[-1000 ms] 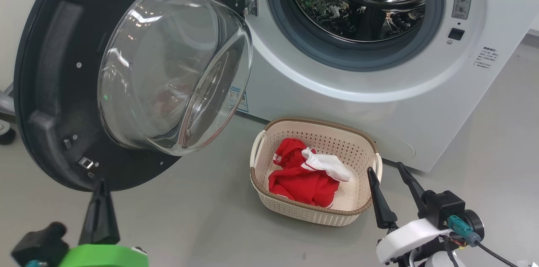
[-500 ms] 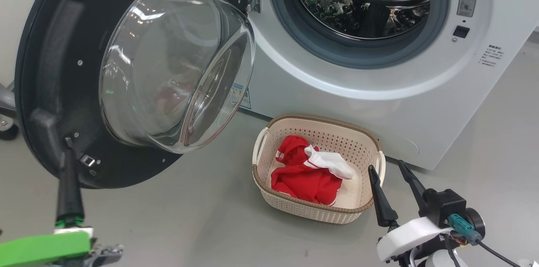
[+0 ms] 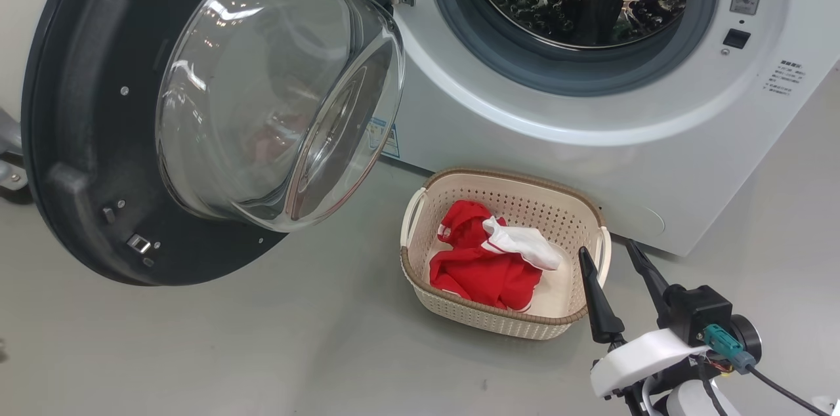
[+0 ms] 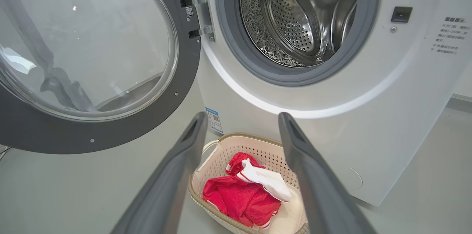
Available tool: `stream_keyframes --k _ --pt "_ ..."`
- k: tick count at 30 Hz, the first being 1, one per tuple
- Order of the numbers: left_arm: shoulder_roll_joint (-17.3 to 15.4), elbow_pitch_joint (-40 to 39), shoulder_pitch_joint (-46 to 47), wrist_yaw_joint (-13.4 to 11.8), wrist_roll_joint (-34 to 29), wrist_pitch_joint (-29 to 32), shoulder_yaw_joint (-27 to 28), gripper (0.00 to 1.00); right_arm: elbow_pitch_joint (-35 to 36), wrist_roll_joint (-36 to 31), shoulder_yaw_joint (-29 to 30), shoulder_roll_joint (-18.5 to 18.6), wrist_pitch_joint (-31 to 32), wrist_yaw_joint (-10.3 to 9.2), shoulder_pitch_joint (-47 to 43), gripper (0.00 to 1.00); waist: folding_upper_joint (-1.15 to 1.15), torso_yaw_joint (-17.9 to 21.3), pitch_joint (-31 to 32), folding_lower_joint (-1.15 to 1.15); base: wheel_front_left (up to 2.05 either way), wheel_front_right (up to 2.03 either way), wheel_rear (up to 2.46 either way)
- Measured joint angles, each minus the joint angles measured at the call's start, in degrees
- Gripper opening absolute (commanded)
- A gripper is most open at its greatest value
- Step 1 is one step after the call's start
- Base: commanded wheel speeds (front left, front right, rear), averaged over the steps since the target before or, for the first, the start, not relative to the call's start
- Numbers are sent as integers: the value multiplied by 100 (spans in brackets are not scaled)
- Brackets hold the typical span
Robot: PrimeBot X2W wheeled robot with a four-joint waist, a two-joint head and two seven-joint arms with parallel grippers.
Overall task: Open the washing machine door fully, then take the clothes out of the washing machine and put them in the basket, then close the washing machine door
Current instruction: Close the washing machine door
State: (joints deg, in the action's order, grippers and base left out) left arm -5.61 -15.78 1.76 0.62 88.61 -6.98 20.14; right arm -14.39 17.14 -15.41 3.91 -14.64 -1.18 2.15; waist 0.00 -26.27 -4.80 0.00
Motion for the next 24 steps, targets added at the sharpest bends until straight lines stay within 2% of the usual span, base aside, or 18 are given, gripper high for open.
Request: stream_keyframes --k 2,6,11,24 --pt "-187 218 129 -44 186 97 237 0 2 -1 -5 23 20 1 14 100 0 -3 -22 0 0 0 0" --pt "-637 744 267 -289 469 354 655 0 4 -1 -33 48 31 10 85 100 0 27 -45 0 0 0 0" --pt "-1038 1308 422 -491 900 750 881 0 13 -10 -68 52 73 11 119 100 0 114 -79 0 0 0 0" --pt "-1715 2247 839 -641 1277 1585 744 0 89 -18 -89 114 174 53 222 100 0 303 -231 0 0 0 0"
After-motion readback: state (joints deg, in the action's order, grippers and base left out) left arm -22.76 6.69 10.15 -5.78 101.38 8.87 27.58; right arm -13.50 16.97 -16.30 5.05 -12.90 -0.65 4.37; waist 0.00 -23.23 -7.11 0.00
